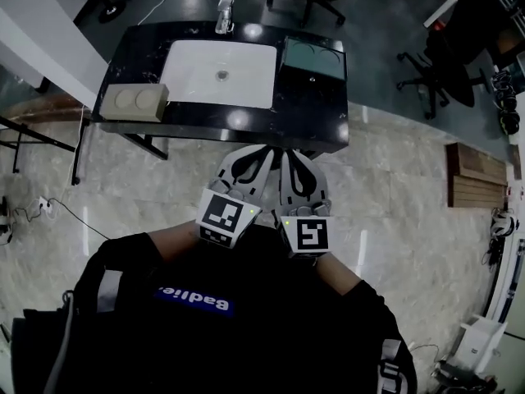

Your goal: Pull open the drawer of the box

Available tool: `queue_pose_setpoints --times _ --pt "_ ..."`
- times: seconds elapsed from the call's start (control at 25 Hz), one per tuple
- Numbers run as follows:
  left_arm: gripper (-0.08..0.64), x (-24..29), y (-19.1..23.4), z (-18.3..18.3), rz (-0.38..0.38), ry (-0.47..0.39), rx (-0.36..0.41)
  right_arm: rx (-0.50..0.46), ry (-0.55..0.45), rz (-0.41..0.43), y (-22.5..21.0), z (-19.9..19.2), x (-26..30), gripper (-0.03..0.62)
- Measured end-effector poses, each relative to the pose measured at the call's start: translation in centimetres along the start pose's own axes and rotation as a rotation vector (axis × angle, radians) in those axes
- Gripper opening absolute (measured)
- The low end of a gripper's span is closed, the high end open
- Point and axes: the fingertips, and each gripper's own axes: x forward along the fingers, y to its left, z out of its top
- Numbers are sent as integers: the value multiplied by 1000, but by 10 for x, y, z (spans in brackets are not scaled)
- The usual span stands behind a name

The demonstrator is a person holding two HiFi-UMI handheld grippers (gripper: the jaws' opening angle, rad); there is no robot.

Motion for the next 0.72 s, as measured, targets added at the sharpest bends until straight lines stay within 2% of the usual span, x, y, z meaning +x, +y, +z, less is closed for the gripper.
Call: queue_pose_setpoints --times 0.2,0.36,0.56,0.72 --pt "0 25 26 -1 0 24 -9 7 23 -25 -19 -6 30 0" --pt "0 47 38 -4 19 39 -8 10 30 0 -32 -14 52 0" --pt "0 80 59 11 93 23 6 36 75 64 -61 -21 87 2" --pt "0 116 66 21 146 22 15 55 105 91 -99 -26 114 2"
